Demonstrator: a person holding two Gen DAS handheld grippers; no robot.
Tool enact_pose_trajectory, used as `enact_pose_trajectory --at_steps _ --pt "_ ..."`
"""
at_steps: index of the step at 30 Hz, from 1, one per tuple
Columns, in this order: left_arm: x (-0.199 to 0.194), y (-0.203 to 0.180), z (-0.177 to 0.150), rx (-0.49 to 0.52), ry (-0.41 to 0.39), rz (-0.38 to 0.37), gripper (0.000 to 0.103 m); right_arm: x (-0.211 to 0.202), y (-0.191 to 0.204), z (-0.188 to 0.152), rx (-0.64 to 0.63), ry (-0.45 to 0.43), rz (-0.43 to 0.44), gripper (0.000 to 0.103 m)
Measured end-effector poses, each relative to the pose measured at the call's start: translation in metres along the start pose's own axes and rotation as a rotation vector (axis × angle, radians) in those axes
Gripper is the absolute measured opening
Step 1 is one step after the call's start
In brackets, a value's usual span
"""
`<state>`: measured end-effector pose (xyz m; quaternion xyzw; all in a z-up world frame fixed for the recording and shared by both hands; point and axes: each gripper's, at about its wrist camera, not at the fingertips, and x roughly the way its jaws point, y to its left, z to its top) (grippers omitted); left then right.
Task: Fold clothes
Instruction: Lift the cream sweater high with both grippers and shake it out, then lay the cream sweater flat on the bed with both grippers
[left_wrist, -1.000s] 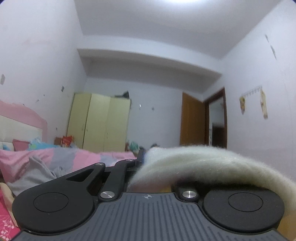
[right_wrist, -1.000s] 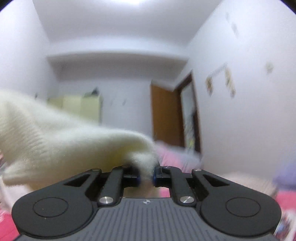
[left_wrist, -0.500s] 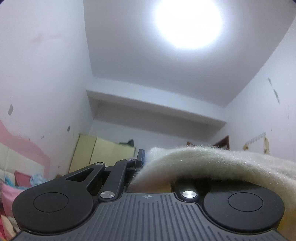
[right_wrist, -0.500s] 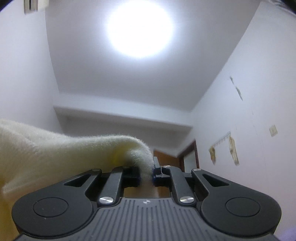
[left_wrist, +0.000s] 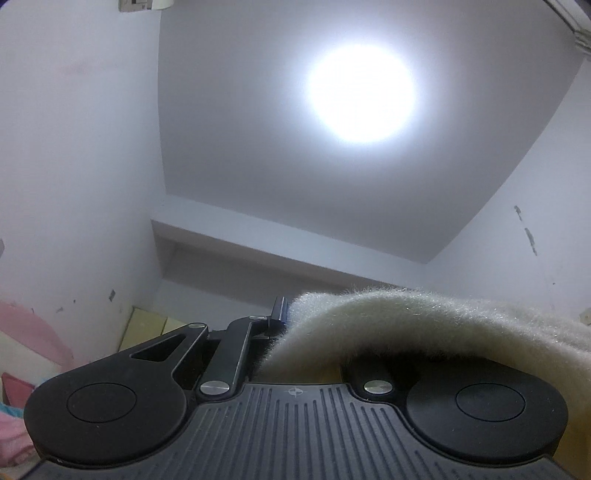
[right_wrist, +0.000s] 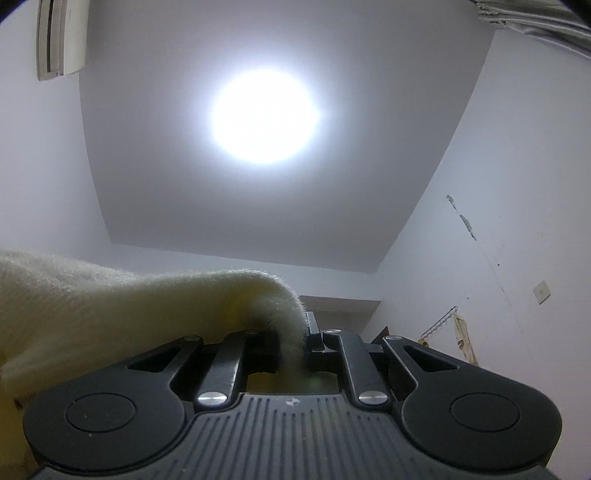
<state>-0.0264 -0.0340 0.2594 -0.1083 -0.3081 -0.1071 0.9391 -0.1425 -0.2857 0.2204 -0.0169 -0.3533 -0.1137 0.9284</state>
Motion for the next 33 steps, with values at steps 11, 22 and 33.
enact_pose_trajectory --at_steps 11,22,33 --pt "0.066 0.022 -0.091 0.005 0.217 0.076 0.009 0.046 0.026 -0.071 -0.087 0.175 0.017 0.011" --pt "0.149 0.066 -0.271 0.113 0.608 0.158 0.009 0.143 0.038 -0.274 -0.126 0.612 0.021 0.012" --pt "0.166 0.073 -0.466 0.356 1.100 0.099 0.059 0.188 0.068 -0.520 -0.261 1.129 0.025 0.025"
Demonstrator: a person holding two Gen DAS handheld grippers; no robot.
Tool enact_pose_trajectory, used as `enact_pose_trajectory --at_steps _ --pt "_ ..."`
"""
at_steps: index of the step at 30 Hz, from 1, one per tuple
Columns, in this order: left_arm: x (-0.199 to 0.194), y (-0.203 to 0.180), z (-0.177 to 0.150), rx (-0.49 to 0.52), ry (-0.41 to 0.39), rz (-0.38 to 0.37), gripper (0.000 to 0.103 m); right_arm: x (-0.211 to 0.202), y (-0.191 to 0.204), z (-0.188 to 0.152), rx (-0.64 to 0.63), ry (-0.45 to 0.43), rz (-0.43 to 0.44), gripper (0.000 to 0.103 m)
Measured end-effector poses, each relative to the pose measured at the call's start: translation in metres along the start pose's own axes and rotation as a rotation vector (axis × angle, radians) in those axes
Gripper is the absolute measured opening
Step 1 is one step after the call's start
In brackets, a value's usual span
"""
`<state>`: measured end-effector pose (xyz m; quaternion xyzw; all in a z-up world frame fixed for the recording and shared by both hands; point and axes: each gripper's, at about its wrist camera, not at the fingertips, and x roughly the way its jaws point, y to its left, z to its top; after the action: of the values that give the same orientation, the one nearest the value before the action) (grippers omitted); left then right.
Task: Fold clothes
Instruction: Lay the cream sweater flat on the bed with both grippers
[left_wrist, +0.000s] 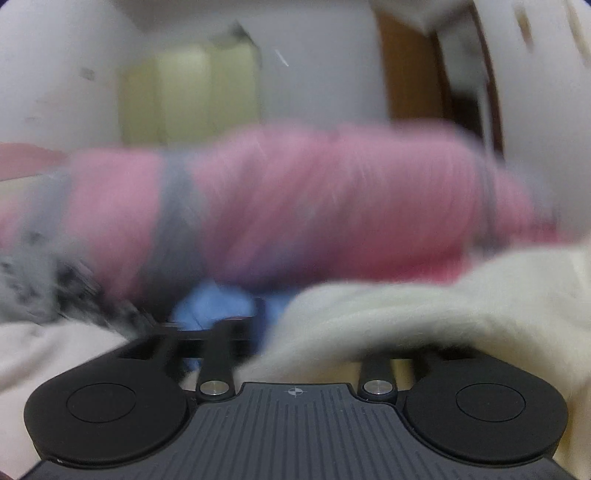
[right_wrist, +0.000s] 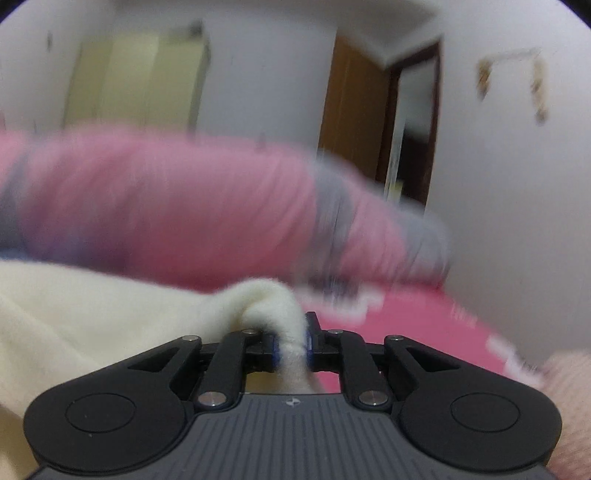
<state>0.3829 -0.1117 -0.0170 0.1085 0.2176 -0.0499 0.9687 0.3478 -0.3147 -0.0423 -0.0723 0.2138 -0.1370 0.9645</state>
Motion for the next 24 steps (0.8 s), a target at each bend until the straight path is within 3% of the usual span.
enact_pose_trajectory --at_steps 1,2,3,4,6,8,10,13,16,20,24 --pt "0.010 -0.003 -0.010 0.025 0.051 -0.004 0.059 0.023 0.008 -0.010 -0.051 0.086 0.003 0.043" --pt "0.019 -0.006 -0.020 0.049 0.099 -0.008 0.059 0.040 0.017 -0.023 -0.108 0.157 0.007 0.051" --pt "0.015 -0.006 -0.025 0.061 0.119 -0.009 0.059 0.050 0.024 -0.036 -0.162 0.205 0.012 0.052" --pt "0.007 -0.004 -0.029 0.064 0.111 -0.017 0.060 0.051 0.028 -0.044 -0.206 0.209 0.007 0.054" --pt "-0.009 0.000 -0.036 0.069 0.087 -0.036 0.072 0.031 0.025 -0.043 -0.241 0.168 -0.003 0.069" --pt "-0.020 0.011 -0.033 0.055 0.081 -0.057 0.075 0.010 0.020 -0.040 -0.259 0.146 -0.001 0.087" --pt "-0.014 0.026 -0.030 0.032 0.077 -0.065 0.078 -0.007 0.010 -0.032 -0.259 0.131 0.016 0.092" --pt "-0.052 0.041 -0.024 -0.008 0.054 -0.069 0.081 -0.046 -0.010 -0.028 -0.278 0.096 0.018 0.095" --pt "-0.084 0.057 -0.020 -0.039 0.027 -0.079 0.082 -0.098 -0.029 -0.022 -0.258 0.077 0.073 0.097" --pt "-0.139 0.070 -0.040 -0.103 0.037 -0.171 0.083 -0.166 -0.051 -0.036 -0.200 0.080 0.188 0.100" --pt "-0.185 0.066 -0.074 -0.151 0.087 -0.284 0.083 -0.224 -0.064 -0.072 -0.138 0.121 0.265 0.101"
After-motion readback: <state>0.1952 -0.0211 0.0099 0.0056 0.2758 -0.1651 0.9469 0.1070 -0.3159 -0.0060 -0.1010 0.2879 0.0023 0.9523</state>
